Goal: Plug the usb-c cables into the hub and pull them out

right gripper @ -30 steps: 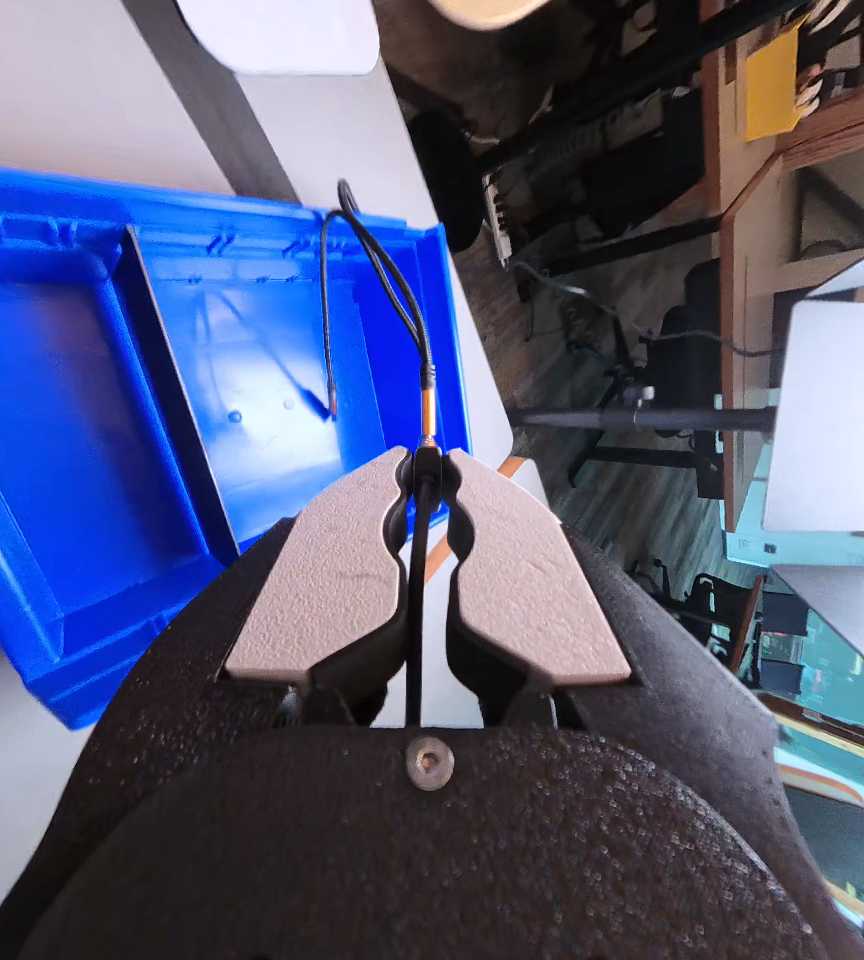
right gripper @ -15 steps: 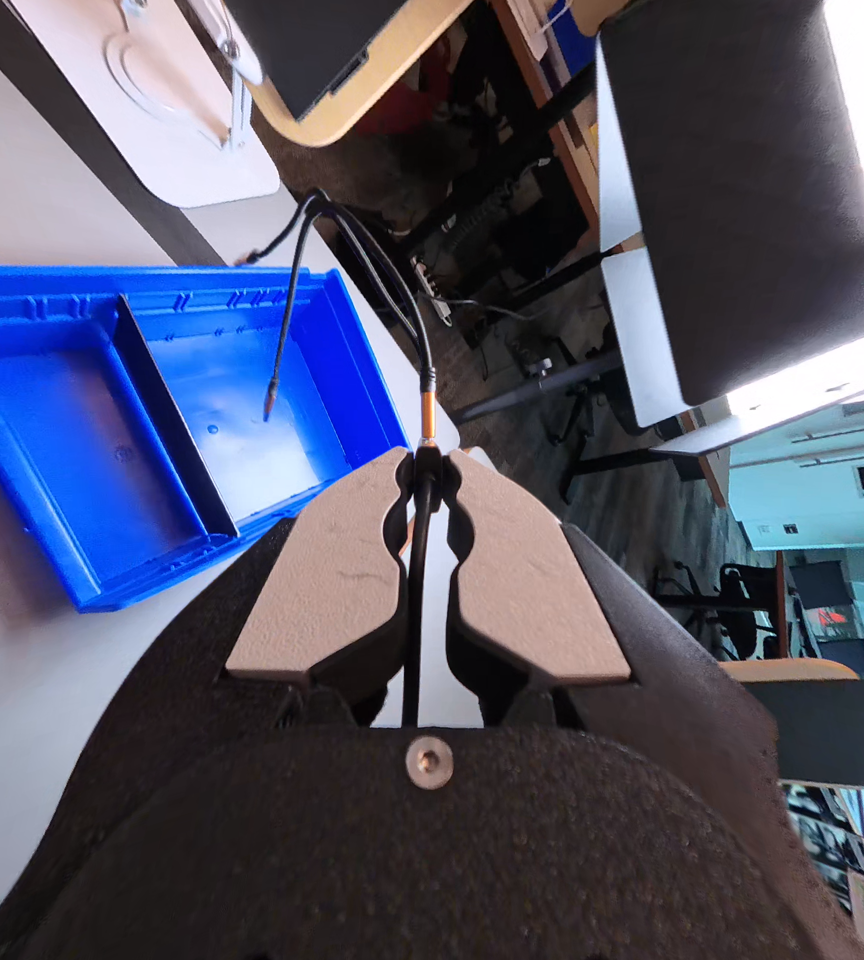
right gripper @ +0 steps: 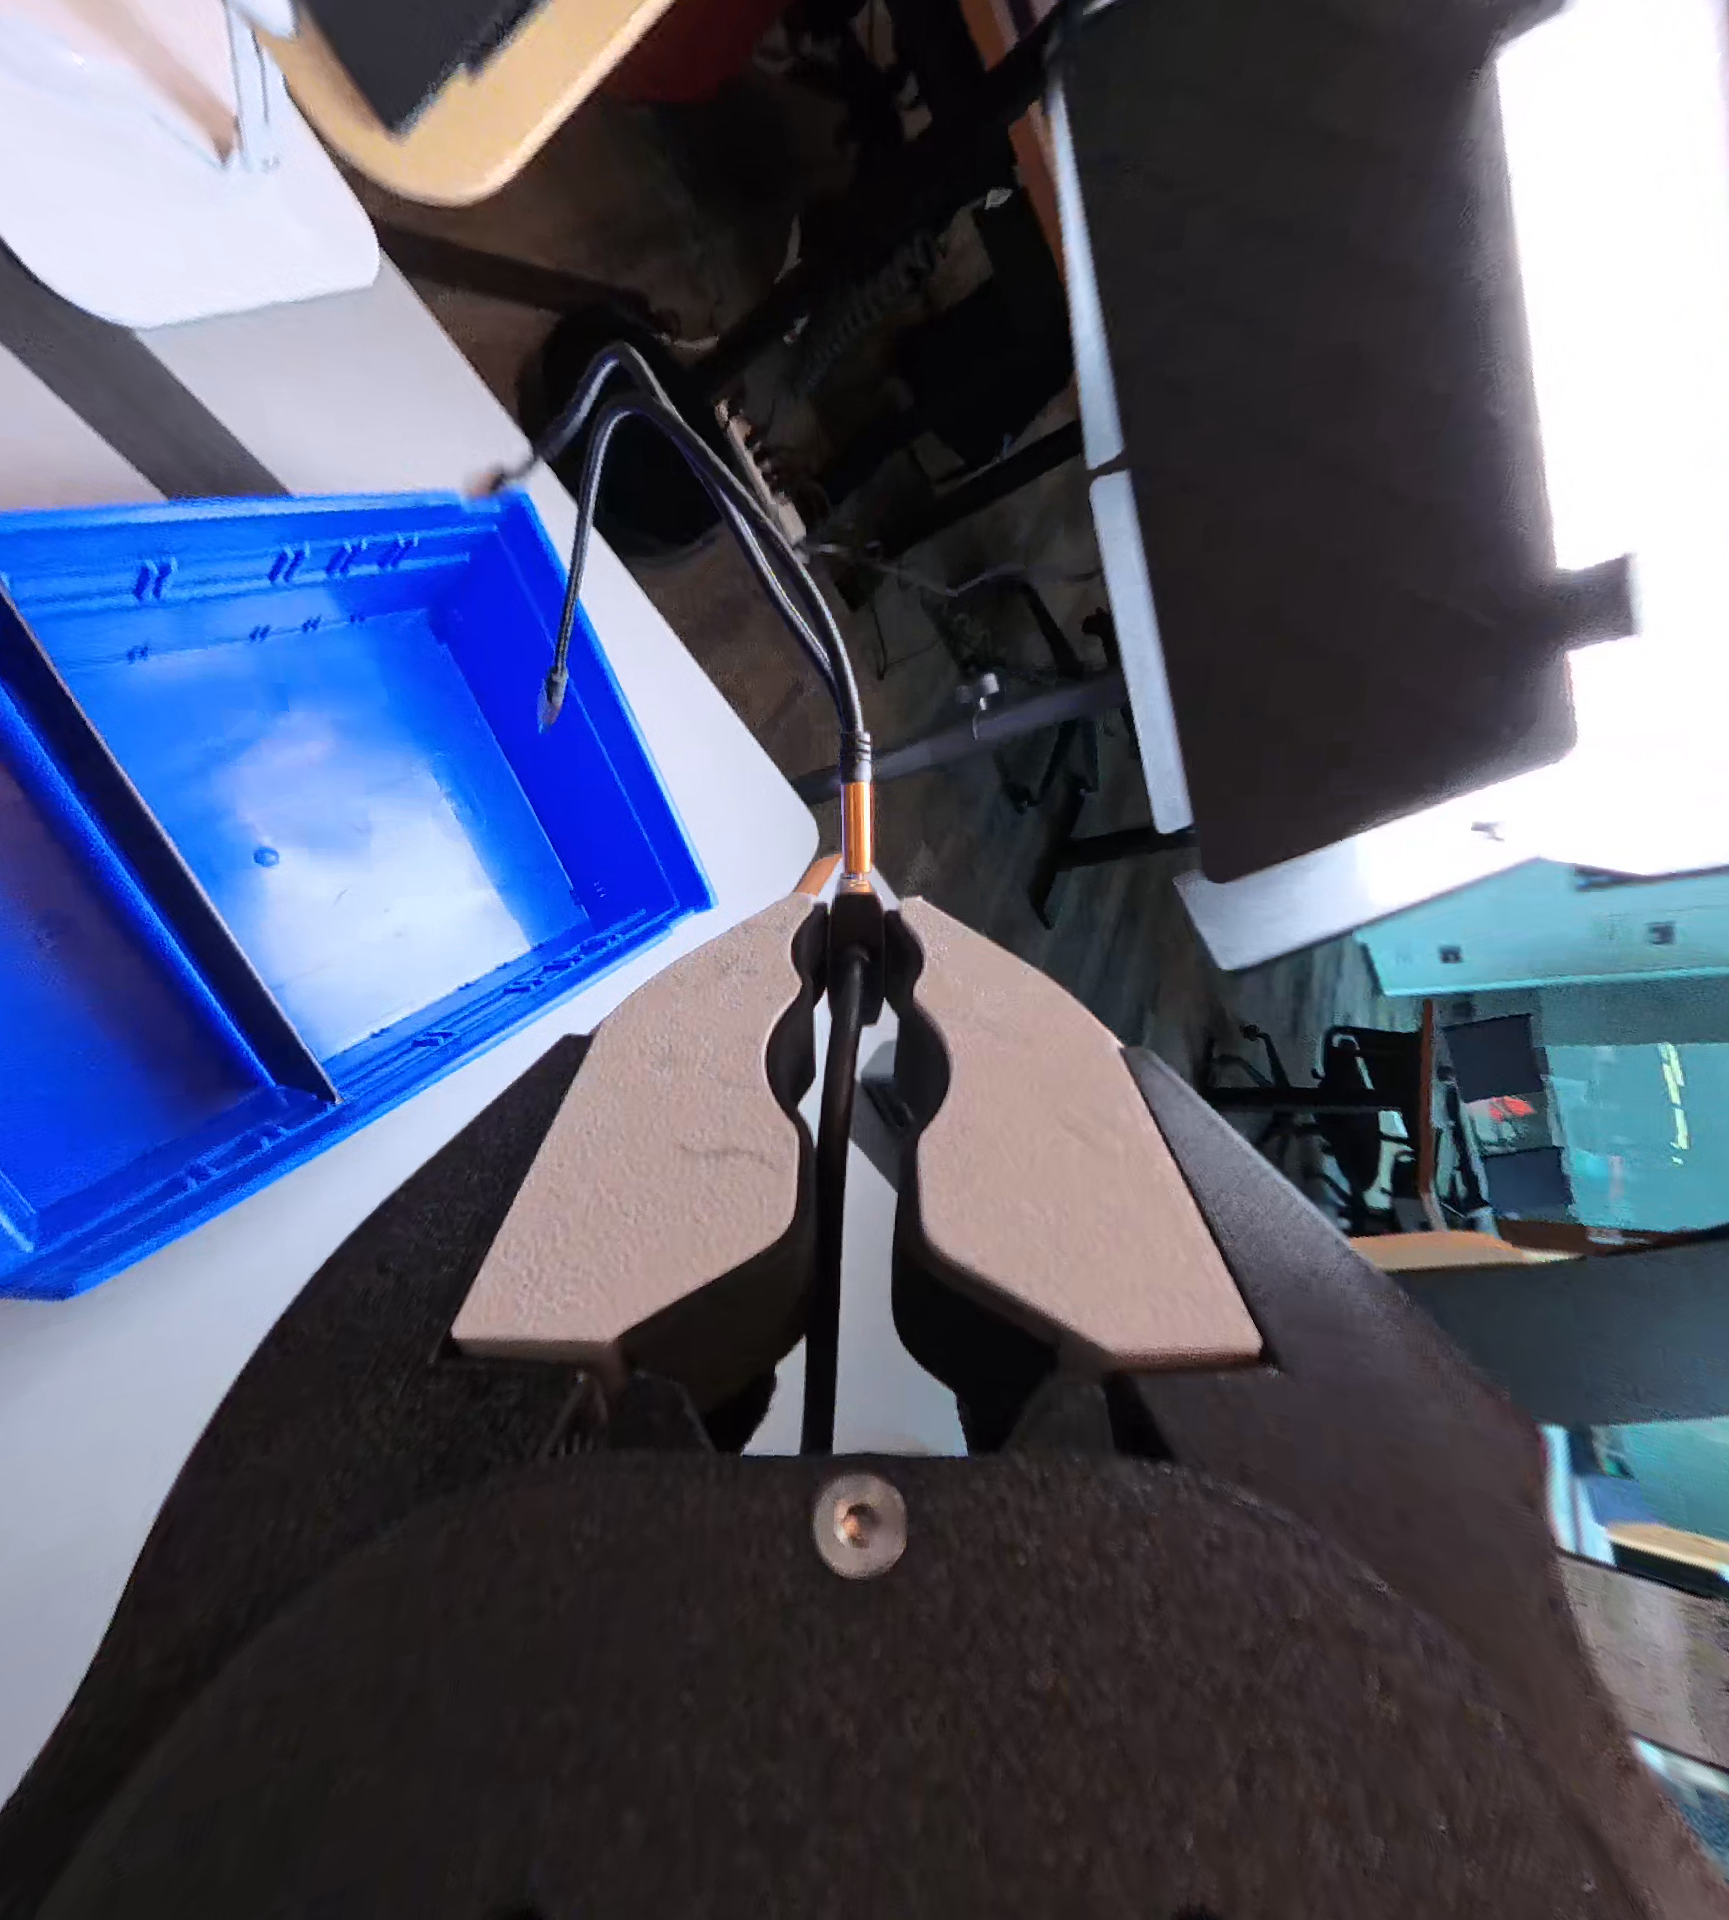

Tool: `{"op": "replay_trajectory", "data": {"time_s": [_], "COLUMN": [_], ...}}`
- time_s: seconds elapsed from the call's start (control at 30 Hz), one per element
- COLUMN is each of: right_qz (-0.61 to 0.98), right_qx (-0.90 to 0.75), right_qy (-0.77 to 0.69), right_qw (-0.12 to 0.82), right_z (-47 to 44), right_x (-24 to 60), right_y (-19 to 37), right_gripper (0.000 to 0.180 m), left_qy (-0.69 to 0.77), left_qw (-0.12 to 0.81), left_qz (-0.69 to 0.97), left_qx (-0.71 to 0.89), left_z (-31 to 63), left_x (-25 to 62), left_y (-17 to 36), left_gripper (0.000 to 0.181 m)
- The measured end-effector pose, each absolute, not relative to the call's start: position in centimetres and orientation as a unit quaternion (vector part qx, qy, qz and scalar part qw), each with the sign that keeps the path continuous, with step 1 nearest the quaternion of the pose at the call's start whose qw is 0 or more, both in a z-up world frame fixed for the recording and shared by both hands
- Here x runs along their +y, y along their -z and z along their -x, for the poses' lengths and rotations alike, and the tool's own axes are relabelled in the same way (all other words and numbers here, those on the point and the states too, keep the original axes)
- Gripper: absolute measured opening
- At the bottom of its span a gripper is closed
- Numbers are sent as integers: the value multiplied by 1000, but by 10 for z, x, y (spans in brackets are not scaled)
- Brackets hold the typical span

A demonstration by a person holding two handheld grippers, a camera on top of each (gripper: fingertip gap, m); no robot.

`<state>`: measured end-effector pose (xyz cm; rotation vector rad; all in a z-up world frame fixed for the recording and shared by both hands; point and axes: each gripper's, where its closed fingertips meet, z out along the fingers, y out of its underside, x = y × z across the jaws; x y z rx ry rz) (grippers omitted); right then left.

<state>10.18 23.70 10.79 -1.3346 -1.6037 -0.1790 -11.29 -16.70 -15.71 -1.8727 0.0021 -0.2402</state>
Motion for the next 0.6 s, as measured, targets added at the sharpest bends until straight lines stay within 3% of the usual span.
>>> {"op": "replay_trajectory", "data": {"time_s": [0.17, 0.33, 0.6], "right_qz": [559, 547, 527], "right_qx": [-658, -701, -750], "right_qy": [50, 76, -7], "right_qw": [501, 451, 399], "right_z": [-113, -94, -14], "right_x": [231, 234, 223], "right_y": [-115, -61, 22], "right_gripper": [10, 10, 10], "left_qy": [103, 96, 100], "left_qw": [579, 582, 576], "left_qz": [809, 807, 811], "left_qx": [13, 16, 15], "left_z": [107, 105, 104], "left_x": [-166, -167, -168], "left_y": [161, 158, 162], "left_gripper": [25, 25, 25]}}
